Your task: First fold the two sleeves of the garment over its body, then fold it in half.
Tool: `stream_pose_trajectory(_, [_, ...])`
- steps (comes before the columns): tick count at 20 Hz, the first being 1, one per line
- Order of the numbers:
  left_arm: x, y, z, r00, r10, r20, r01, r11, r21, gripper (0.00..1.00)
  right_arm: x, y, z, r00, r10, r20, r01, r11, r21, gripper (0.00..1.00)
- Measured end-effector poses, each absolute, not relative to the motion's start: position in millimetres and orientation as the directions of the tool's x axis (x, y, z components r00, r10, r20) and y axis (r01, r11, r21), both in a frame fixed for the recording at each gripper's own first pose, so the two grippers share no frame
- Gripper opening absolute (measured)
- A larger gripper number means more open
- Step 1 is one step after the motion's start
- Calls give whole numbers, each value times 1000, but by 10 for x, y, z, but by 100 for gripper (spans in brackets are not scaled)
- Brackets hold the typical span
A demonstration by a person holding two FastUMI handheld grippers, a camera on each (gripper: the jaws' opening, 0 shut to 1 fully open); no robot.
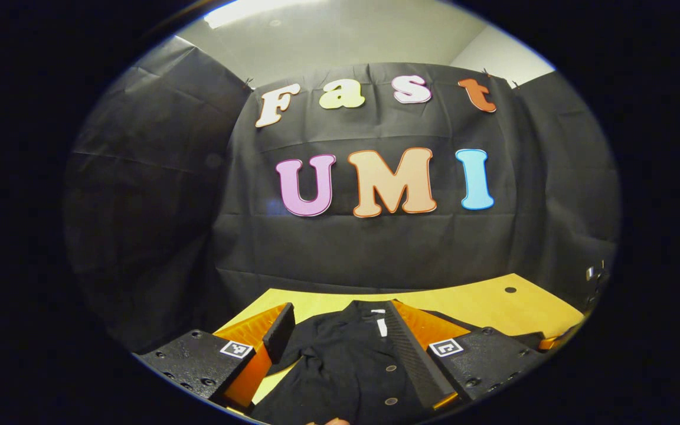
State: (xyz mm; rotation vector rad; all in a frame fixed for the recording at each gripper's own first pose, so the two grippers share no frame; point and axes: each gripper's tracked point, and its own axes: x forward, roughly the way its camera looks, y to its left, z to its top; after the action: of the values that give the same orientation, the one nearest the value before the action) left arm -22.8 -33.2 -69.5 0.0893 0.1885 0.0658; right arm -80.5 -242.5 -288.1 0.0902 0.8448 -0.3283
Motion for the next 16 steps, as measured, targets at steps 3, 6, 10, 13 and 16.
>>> stream_pose_trajectory(3, [-217,-93,-625,982,84,-170,-68,993,98,94,-533,-2189,-2611,668,-255,-699,310,949,-50,3])
stream_pose_trajectory(6, [-205,141,-551,985,92,-150,-75,991,111,93,-268,-1878,-2376,714,-240,-658,289,957,-35,3])
stream_pose_trajectory(10, [-222,478,-538,984,113,-140,-98,990,105,93,47,-1425,-2121,766,-214,-606,246,969,-32,2])
stream_pose_trajectory(13, [-269,788,-566,978,145,-147,-132,987,94,94,299,-1072,-2014,793,-183,-581,207,978,-26,2])
stream_pose_trajectory(16, [-346,1085,-614,972,178,-154,-165,982,93,93,512,-729,-1931,814,-150,-561,161,986,-29,2])
